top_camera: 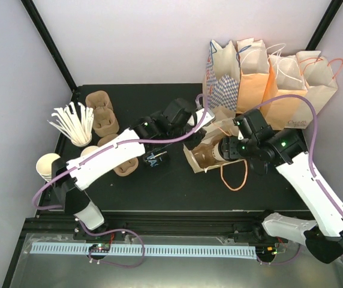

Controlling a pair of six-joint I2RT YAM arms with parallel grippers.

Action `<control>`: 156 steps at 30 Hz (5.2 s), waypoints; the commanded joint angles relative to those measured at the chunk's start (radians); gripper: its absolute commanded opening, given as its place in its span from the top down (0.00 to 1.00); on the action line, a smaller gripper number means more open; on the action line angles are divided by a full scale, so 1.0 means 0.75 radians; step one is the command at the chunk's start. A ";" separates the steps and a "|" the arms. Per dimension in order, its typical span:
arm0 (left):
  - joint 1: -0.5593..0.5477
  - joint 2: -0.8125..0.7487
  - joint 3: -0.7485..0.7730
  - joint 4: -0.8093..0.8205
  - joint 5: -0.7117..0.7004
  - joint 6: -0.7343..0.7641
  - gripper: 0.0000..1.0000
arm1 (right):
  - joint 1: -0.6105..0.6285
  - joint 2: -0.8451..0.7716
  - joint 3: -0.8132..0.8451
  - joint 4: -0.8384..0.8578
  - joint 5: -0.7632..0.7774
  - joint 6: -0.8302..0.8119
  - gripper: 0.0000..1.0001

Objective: Pack the takeout coffee

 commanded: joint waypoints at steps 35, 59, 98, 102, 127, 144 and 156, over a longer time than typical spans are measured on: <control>0.003 -0.095 -0.025 0.190 0.742 -0.646 0.03 | 0.070 -0.610 -1.118 0.975 0.287 0.088 0.77; 0.472 0.867 0.453 0.088 0.939 -0.679 0.12 | 0.068 -0.629 -1.259 1.314 0.328 0.042 0.84; 0.386 1.149 0.219 0.938 1.565 -1.428 0.23 | 0.067 -0.199 -1.192 1.388 0.394 -0.031 0.84; 0.369 1.155 0.203 1.023 1.585 -1.489 0.24 | 0.067 -0.102 -1.132 1.324 0.403 -0.036 0.84; 0.324 1.106 0.047 1.333 1.623 -1.656 0.26 | -0.305 0.582 -0.424 0.727 -0.181 -0.185 0.75; 0.558 0.650 -0.147 0.728 1.104 -1.109 0.05 | -0.304 0.794 0.043 0.295 0.002 -0.232 0.41; 0.582 0.382 -0.259 0.587 1.074 -0.996 0.05 | -0.292 0.745 0.521 0.011 -0.036 -0.271 0.00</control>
